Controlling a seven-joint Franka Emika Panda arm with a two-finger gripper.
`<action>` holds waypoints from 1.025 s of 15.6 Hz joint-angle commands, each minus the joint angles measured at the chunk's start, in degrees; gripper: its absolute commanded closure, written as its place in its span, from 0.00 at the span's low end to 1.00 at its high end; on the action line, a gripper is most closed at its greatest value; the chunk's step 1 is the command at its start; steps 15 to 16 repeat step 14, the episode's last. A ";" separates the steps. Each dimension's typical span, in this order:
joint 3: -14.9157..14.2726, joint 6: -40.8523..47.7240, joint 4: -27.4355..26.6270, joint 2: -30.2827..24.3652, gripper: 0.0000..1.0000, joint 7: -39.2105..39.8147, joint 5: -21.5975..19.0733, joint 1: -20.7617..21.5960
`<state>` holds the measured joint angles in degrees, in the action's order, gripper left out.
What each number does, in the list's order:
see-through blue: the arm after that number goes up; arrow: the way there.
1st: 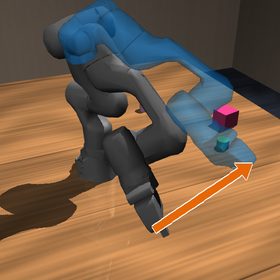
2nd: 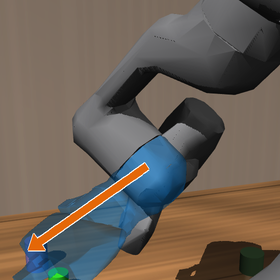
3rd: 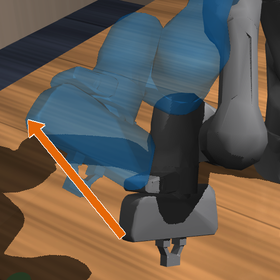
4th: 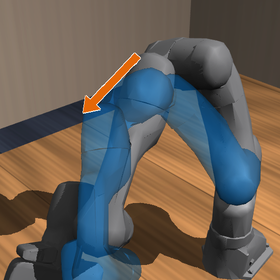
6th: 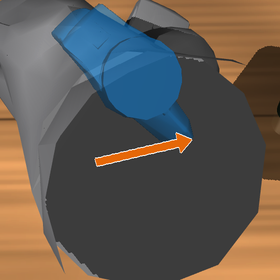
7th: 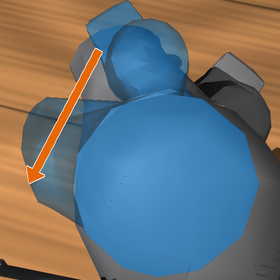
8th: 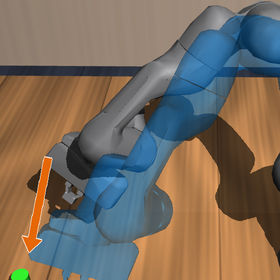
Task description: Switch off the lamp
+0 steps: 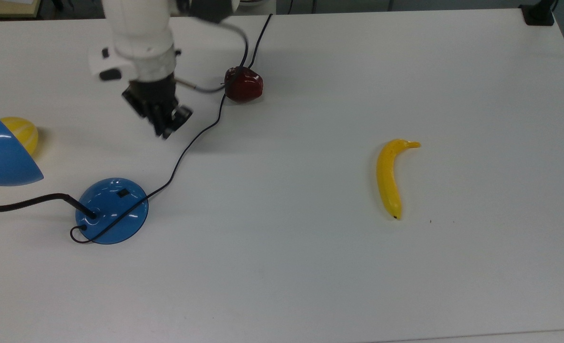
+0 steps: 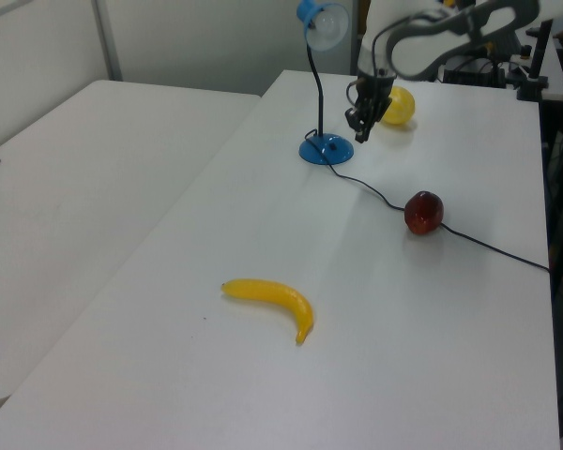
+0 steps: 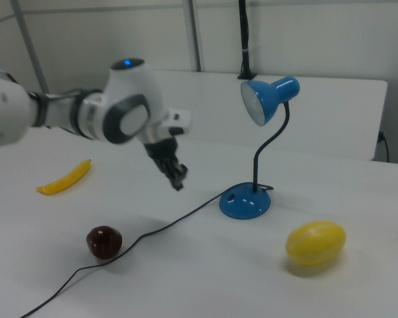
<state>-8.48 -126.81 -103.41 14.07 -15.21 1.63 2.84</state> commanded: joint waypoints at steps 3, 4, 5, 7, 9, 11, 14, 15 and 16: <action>-0.93 17.88 -4.08 -13.44 0.58 12.56 -2.41 4.80; -0.93 20.78 -3.82 -14.76 0.40 13.62 -3.03 5.07; -0.93 23.60 -3.55 -15.99 0.12 14.06 -3.12 5.16; -0.93 27.13 -3.20 -18.02 0.00 15.20 -3.12 5.25; -0.93 27.93 -2.15 -18.55 0.00 16.00 -3.21 5.16; -1.19 29.16 -0.75 -18.55 0.00 16.17 -3.12 5.07; -1.28 29.34 -0.39 -18.64 0.00 15.47 -3.12 4.99; -1.28 29.34 -0.39 -18.64 0.00 15.47 -3.12 4.99; -1.28 29.34 -0.39 -18.64 0.00 15.47 -3.12 4.99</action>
